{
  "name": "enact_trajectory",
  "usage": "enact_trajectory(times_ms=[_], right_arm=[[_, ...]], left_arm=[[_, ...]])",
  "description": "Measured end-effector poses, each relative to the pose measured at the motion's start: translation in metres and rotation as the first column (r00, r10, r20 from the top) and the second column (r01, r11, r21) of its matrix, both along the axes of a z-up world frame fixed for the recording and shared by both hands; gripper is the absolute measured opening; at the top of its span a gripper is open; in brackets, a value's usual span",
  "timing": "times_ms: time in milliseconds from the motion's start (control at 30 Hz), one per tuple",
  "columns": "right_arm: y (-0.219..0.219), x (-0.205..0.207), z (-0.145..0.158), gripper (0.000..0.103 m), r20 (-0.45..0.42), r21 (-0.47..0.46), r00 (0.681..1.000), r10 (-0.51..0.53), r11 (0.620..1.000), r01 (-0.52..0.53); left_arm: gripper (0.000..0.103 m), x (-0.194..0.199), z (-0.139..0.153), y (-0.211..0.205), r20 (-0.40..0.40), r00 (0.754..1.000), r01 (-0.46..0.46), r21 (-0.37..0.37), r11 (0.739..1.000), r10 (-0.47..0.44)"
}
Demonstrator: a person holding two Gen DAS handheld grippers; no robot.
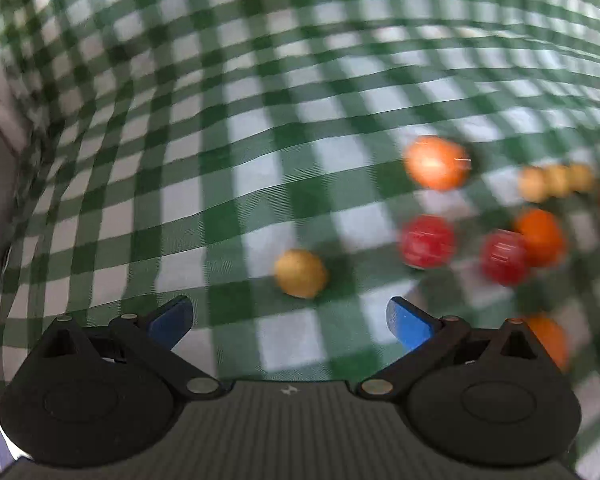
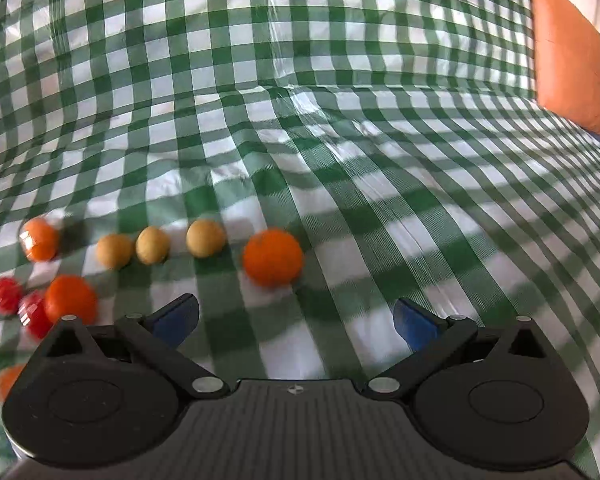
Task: Organize fruits
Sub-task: 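Grasp a yellow fruit with the left tool while the right tool grasps an orange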
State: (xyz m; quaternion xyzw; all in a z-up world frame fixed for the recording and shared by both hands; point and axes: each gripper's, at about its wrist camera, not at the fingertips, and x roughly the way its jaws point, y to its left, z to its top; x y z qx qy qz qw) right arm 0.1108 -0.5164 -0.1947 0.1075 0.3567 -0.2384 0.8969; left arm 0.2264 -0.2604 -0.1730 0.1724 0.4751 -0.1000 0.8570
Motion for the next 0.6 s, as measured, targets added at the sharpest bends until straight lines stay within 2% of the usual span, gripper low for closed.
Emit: enact_trajectory(times_ms=[133,200,233,267,300,333,367,400,433,467,600], right_arm=[[-0.014,0.023,-0.013,0.102,-0.027,0.013,1.0,-0.011,1.0,0.012],[-0.017,0.027,-0.016,0.102,-0.008,0.027,1.0,-0.028,0.999,0.028],[-0.019,0.03,-0.017,0.102,-0.009,0.025,0.999,-0.033,0.999,0.033],[-0.018,0.031,-0.016,0.102,-0.013,0.015,0.999,-0.032,0.999,0.033],[-0.016,0.031,-0.015,0.097,-0.013,0.008,1.0,-0.022,1.0,0.022],[-0.015,0.03,-0.013,0.09,0.001,0.008,1.0,0.002,1.0,-0.002],[-0.014,0.028,-0.012,0.07,0.018,0.013,1.0,0.025,1.0,-0.026],[-0.012,0.027,-0.009,0.049,0.026,0.016,0.999,0.046,0.999,-0.046],[-0.009,0.027,-0.008,0.043,0.02,0.004,0.998,0.051,0.999,-0.051],[-0.006,0.027,-0.007,0.039,0.01,-0.008,0.998,0.054,0.998,-0.054],[-0.004,0.017,0.002,0.038,0.014,0.002,1.0,0.028,1.0,-0.028]], left_arm=[[0.103,0.024,-0.002,0.013,-0.047,0.998,-0.039,-0.064,0.997,0.036],[0.102,0.03,-0.002,0.02,-0.083,0.996,-0.051,-0.097,0.994,0.043],[0.099,0.031,-0.001,0.022,-0.088,0.995,-0.053,-0.113,0.992,0.043],[0.088,0.029,0.001,0.024,-0.068,0.997,-0.053,-0.119,0.991,0.045],[0.068,0.027,0.005,0.026,-0.05,0.998,-0.05,-0.12,0.992,0.045],[0.053,0.026,0.008,0.027,-0.047,0.998,-0.034,-0.134,0.99,0.028],[0.03,0.025,0.011,0.028,-0.063,0.998,-0.018,-0.156,0.988,0.008],[0.029,0.026,0.013,0.029,-0.087,0.996,-0.015,-0.174,0.985,-0.001],[0.029,0.025,0.015,0.029,-0.092,0.996,-0.013,-0.185,0.983,-0.004],[0.029,0.022,0.019,0.028,-0.076,0.997,-0.001,-0.183,0.983,-0.014],[0.029,0.004,0.036,0.018,-0.063,0.997,0.031,-0.156,0.987,-0.041]])
